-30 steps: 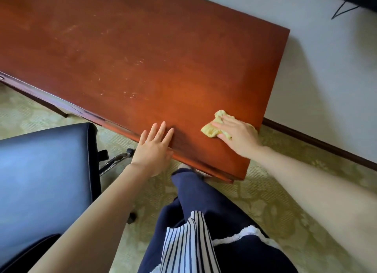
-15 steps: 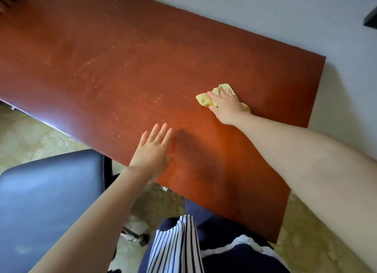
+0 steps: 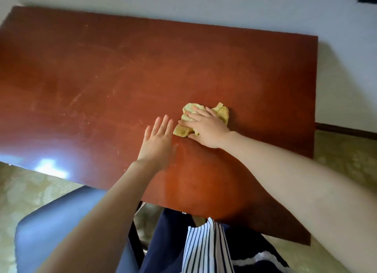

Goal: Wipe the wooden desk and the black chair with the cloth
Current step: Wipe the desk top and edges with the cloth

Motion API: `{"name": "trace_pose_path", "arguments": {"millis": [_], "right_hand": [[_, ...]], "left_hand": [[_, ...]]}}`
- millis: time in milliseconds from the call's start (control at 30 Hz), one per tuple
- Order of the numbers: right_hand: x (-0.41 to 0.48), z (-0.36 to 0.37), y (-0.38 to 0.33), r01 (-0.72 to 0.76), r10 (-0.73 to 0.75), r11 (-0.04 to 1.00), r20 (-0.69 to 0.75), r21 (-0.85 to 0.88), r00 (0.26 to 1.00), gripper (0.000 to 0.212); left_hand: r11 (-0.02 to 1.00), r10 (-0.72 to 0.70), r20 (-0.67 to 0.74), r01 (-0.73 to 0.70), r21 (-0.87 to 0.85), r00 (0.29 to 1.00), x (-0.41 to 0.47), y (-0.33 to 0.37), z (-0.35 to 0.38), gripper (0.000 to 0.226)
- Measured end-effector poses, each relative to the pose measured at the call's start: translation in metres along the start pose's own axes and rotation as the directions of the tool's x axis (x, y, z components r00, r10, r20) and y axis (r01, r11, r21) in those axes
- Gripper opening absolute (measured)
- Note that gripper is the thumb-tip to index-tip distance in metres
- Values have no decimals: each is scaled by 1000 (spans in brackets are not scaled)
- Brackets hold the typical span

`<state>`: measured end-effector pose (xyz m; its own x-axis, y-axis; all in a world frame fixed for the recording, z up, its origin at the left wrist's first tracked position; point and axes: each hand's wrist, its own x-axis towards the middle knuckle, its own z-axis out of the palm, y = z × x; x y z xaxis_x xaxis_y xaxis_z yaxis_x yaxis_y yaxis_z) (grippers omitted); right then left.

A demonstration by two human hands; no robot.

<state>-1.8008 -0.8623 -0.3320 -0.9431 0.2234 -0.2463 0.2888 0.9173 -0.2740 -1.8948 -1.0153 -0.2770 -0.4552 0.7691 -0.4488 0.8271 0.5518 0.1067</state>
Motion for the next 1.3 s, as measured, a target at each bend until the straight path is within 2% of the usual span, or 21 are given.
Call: {"name": "trace_pose_path", "arguments": {"millis": [133,267,433,567,700,800,933,1033,1100,1300], "right_hand": [[-41,15,-13,9,-8,1000,-73,11,997,48],[-88,30,-20,-109,109,994,-164,9,980,41],[-119,23,2,-266,272,962,-292,60,917,36],[-118,13,30,-404,402,912,-349,72,846,37],[-103,-3,66,-522,521,843,-440,131,731,30],[-80,-21,93,-584,602,790,-417,186,681,31],[-39,-44,124,-704,737,673,-293,229,609,37],[-7,-57,132,-733,774,634,-209,248,598,41],[14,-63,131,-722,760,649,-208,237,615,41],[58,-72,114,-590,608,794,-232,147,760,40]], "left_hand": [[996,73,52,-75,46,996,22,4,-7,68],[974,182,104,-194,119,978,47,16,-18,68],[931,284,156,-311,191,946,77,34,-25,68],[902,327,196,-367,227,925,98,45,-29,92],[879,325,227,-382,286,918,112,47,-28,114],[880,309,215,-364,304,926,117,41,-24,118],[884,317,197,-364,293,928,120,40,-17,121],[871,323,180,-366,328,929,120,43,-16,123],[868,323,169,-362,339,931,121,44,-15,124],[870,315,158,-351,346,936,122,45,-16,123]]}}
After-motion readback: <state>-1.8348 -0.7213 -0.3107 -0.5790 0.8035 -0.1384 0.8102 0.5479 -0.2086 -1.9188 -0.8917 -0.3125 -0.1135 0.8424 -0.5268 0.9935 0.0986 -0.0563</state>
